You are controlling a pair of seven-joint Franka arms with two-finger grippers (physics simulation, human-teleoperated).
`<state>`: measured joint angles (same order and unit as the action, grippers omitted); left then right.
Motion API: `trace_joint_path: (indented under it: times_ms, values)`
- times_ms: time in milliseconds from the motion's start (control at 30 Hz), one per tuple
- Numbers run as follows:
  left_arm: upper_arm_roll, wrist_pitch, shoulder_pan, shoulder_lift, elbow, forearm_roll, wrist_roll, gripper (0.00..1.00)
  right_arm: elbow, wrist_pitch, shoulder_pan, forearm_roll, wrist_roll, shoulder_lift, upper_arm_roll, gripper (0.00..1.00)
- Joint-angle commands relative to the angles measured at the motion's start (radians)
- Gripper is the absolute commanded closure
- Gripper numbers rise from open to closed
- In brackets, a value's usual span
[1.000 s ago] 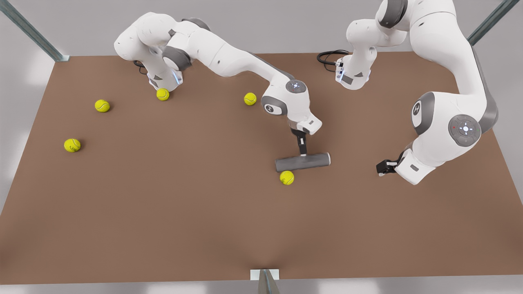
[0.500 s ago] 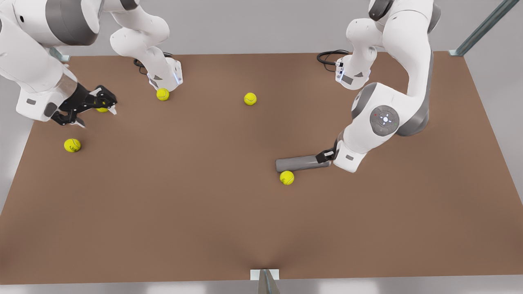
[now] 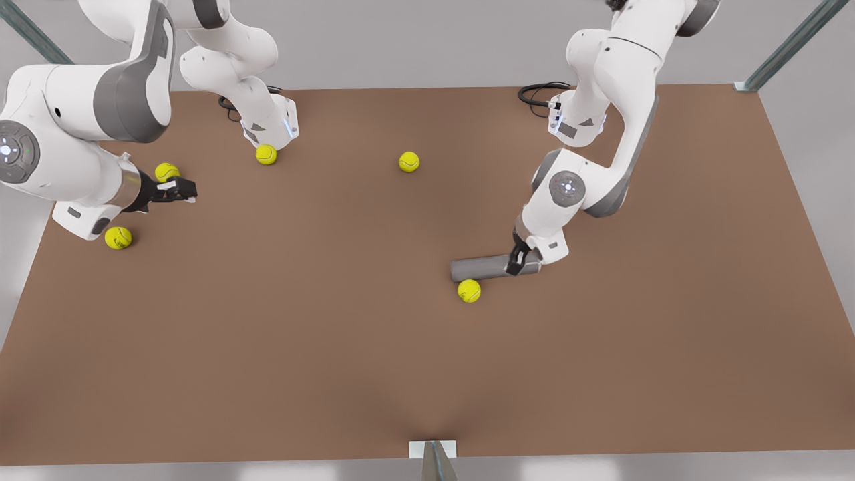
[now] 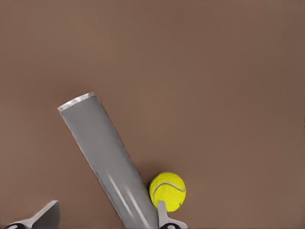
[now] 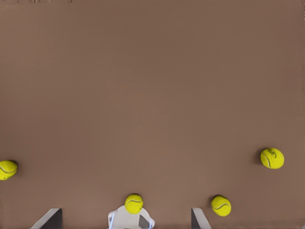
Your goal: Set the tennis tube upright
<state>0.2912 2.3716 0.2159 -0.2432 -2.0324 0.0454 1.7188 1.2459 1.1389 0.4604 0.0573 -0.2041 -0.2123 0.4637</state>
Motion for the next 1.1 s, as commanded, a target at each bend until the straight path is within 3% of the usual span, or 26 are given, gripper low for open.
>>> trace_joint_path:
  times_ms: [0,567,667,967,1067]
  values:
    - [0.0,0.167,0.0,-0.007,-0.012,0.001,0.708,0.0,0.0,0.001,0.0,-0.001,0.12,0.002,0.001,0.0]
    - [-0.004,0.161,0.022,-0.108,-0.063,-0.121,0.706,0.0,-0.002,0.007,-0.003,0.001,0.12,-0.01,0.001,0.0]
    - [-0.006,0.166,0.022,-0.137,-0.063,-0.121,0.706,0.0,0.003,0.015,-0.109,0.003,0.12,0.005,-0.089,0.0]
    - [-0.006,0.186,0.023,-0.215,-0.049,-0.154,0.708,0.0,-0.013,0.013,-0.114,0.006,0.12,0.005,-0.096,0.0]
    - [-0.006,0.199,0.025,-0.242,-0.048,-0.16,0.706,0.0,0.017,0.044,-0.193,0.001,0.12,0.034,-0.183,0.0]
